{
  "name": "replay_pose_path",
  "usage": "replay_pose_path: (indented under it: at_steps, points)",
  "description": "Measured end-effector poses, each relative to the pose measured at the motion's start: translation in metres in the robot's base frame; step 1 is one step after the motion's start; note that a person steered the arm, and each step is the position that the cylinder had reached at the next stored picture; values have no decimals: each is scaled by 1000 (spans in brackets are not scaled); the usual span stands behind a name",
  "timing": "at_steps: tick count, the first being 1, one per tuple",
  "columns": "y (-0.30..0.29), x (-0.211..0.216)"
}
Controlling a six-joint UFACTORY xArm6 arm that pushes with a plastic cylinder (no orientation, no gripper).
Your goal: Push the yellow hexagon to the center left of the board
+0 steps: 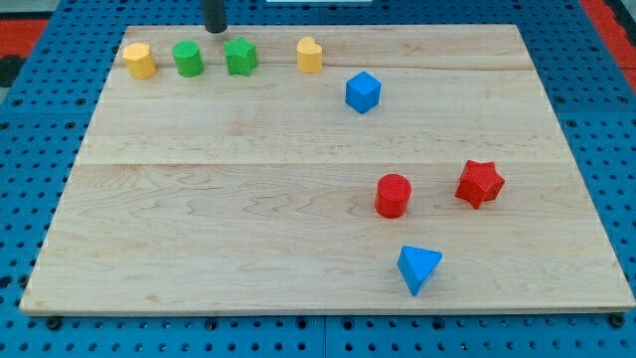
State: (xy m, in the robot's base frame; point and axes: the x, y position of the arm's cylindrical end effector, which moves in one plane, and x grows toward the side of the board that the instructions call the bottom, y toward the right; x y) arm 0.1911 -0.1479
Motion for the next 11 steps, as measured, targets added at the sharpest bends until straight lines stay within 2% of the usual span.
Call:
replay_pose_path:
  at_steps: [1, 3, 5, 6, 7, 8, 9, 10, 11]
  points:
    - [-12, 0]
    - [-94, 11]
    - [-111, 119]
    - [-95, 142]
    - [-94, 123]
    - [-54, 155]
    - [-61, 178]
    - [-8, 185]
    - [-5, 192]
